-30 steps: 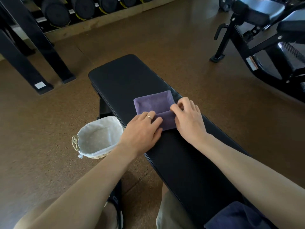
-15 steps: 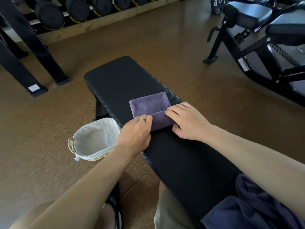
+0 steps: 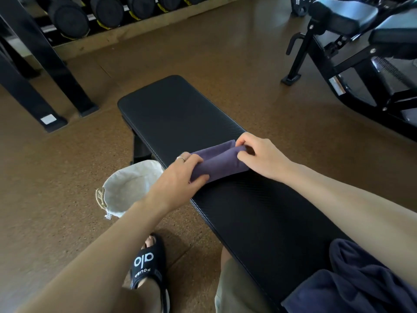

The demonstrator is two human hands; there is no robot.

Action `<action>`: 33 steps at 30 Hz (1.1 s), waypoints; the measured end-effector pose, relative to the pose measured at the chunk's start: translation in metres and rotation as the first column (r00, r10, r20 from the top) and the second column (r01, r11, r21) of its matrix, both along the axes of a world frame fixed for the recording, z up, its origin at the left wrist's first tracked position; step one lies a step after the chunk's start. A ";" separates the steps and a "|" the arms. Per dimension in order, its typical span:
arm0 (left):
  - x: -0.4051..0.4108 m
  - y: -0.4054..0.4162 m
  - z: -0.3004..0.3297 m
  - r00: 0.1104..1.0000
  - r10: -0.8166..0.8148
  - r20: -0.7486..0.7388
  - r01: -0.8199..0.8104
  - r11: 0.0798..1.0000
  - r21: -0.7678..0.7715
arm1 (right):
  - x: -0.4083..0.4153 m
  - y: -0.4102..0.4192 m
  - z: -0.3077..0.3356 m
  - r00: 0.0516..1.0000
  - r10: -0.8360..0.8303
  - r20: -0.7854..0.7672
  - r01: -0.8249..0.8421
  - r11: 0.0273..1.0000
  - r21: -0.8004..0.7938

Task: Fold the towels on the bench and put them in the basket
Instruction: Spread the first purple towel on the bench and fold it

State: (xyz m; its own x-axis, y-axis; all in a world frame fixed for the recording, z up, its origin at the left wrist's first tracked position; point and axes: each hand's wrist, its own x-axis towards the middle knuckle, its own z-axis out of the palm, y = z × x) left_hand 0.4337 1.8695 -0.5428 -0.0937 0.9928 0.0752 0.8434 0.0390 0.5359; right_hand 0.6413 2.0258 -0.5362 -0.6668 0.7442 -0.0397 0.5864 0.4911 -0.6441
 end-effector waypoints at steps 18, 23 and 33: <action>-0.018 0.040 -0.023 0.852 0.503 0.148 -0.473 0.859 -0.195 | -0.053 -0.002 -0.026 0.928 -0.290 0.235 0.224 0.936 0.272; -0.019 0.028 -0.012 0.847 0.495 0.192 -0.443 0.858 -0.259 | -0.049 -0.014 -0.016 0.922 -0.238 0.305 0.184 0.964 0.194; -0.022 -0.044 -0.004 0.419 0.690 0.590 -0.315 0.720 -0.619 | -0.038 -0.097 -0.012 0.922 -0.122 0.368 0.083 0.989 0.120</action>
